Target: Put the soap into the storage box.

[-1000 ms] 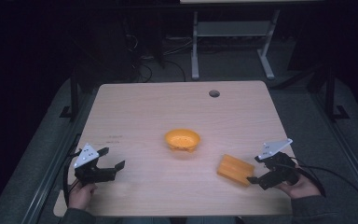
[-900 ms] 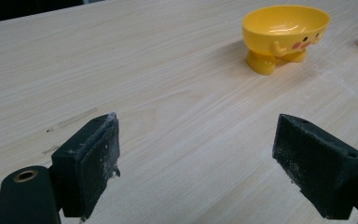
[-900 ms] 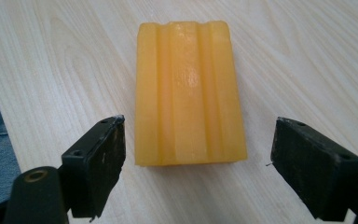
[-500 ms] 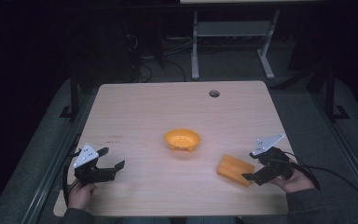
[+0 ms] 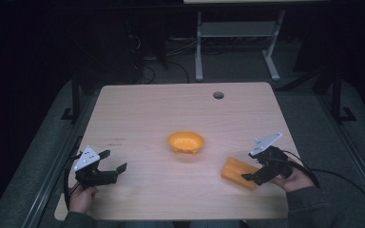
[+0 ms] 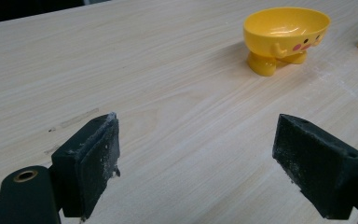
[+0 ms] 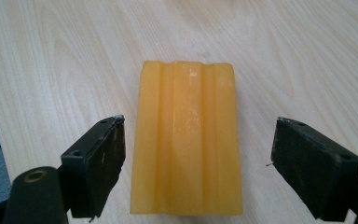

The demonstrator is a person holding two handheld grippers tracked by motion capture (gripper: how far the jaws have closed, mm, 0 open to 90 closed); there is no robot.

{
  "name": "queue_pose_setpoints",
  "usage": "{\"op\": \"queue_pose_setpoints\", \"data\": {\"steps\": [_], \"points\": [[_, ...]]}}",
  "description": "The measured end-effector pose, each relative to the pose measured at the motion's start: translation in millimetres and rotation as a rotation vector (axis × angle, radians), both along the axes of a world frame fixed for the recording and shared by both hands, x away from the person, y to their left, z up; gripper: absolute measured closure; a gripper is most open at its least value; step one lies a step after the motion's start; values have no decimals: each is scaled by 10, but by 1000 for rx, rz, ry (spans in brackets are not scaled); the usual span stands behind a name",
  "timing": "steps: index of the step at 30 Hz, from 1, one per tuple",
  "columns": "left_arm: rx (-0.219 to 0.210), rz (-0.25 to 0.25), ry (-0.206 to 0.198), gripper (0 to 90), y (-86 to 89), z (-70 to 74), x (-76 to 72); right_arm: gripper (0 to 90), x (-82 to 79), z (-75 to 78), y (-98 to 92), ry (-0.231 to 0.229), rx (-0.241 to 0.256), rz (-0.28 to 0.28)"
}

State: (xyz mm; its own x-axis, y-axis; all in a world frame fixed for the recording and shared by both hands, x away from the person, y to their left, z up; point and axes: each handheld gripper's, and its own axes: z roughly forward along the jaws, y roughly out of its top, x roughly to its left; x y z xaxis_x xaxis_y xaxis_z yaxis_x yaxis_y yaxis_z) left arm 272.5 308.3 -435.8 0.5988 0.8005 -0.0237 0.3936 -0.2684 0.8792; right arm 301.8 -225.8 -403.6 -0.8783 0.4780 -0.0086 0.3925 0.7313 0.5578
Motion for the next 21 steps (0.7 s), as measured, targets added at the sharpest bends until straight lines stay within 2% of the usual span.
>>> {"op": "queue_pose_setpoints", "data": {"steps": [10,19,21], "points": [[-5,1,1,141,4,2,-1,169,69,-7,98,7,-7,18],[-6,1,2,141,5,4,-1,158,114,-90,134,34,-4,17],[-6,0,2,141,3,3,0,153,131,-137,155,41,-23,18]]}}
